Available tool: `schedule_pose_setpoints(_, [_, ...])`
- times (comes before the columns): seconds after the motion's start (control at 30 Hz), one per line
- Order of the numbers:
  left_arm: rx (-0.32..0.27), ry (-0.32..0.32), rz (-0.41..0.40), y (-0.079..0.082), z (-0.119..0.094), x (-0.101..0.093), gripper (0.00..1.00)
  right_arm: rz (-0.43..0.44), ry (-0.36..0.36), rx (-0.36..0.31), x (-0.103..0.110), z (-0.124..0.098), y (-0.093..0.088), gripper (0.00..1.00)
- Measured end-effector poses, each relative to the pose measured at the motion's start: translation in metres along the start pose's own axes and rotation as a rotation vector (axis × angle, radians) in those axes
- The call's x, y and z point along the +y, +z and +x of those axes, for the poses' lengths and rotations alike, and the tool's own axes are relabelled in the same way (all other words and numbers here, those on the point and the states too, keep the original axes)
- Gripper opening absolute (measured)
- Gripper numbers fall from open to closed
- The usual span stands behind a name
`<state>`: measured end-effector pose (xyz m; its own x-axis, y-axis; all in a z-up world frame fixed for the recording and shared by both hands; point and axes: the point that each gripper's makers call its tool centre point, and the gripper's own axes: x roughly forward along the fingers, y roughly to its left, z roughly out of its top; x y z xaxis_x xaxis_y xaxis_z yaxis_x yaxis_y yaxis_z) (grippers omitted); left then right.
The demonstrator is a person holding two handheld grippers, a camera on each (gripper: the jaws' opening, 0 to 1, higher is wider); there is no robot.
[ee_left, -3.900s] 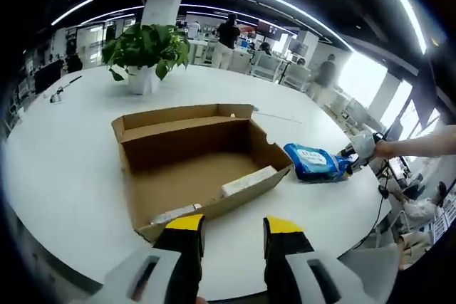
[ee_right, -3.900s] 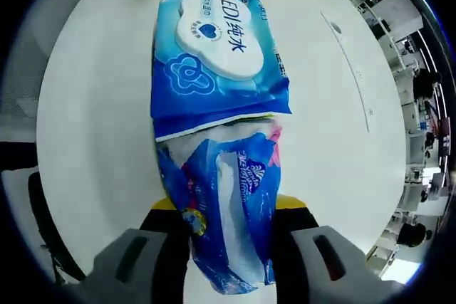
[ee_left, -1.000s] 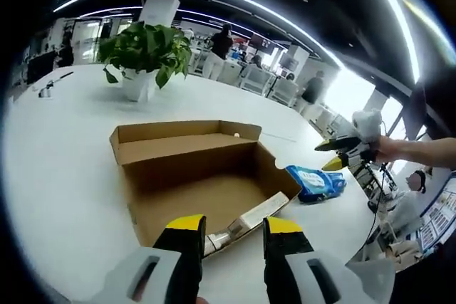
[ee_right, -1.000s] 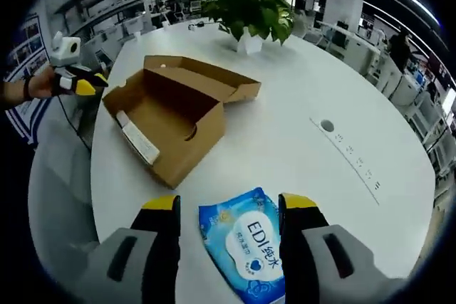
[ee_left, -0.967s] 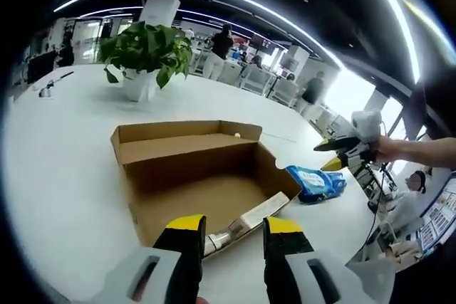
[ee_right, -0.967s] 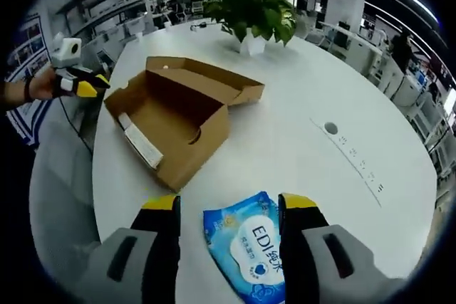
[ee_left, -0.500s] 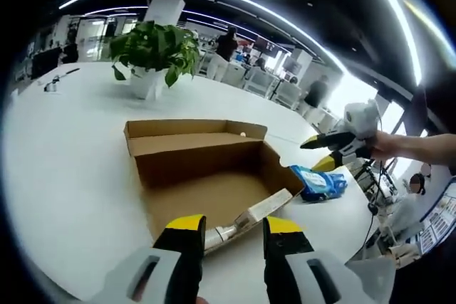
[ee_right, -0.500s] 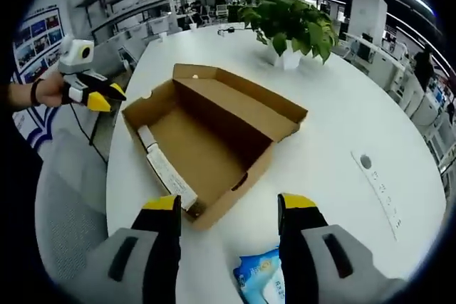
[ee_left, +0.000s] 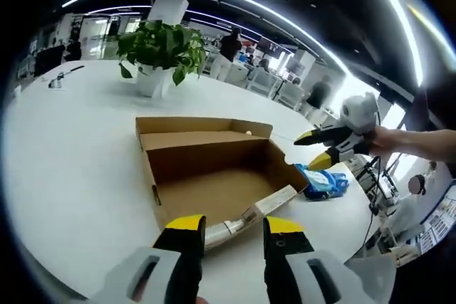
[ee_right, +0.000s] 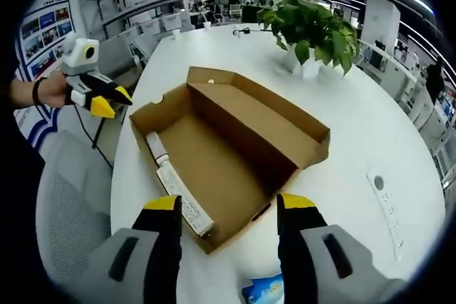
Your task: Operate the shoe box by opening the lid, removing the specified soft item, and placing it in the target area until the item is outside and the box remains undamaged.
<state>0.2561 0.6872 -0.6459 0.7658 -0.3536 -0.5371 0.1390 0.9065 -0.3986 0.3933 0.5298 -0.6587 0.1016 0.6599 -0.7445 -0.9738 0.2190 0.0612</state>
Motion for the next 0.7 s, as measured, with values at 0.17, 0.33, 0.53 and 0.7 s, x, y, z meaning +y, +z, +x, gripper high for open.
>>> schedule_pose_setpoints(0.17, [-0.001, 0.0, -0.004, -0.002, -0.001, 0.002, 0.32, -0.028, 0.021, 0.021, 0.007, 0.008, 0.004, 0.5])
schedule_pose_setpoints(0.33, [-0.002, -0.001, -0.006, -0.006, -0.003, 0.001, 0.32, -0.072, 0.051, 0.063, 0.014, 0.02, 0.003, 0.51])
schedule_pose_setpoints(0.53, [-0.008, 0.004, -0.02, -0.011, -0.007, 0.002, 0.32, -0.14, 0.098, 0.125, 0.022, 0.036, -0.001, 0.51])
schedule_pose_setpoints(0.7, [-0.011, 0.008, -0.021, -0.013, -0.011, 0.001, 0.33, -0.204, 0.149, 0.191, 0.023, 0.053, -0.011, 0.51])
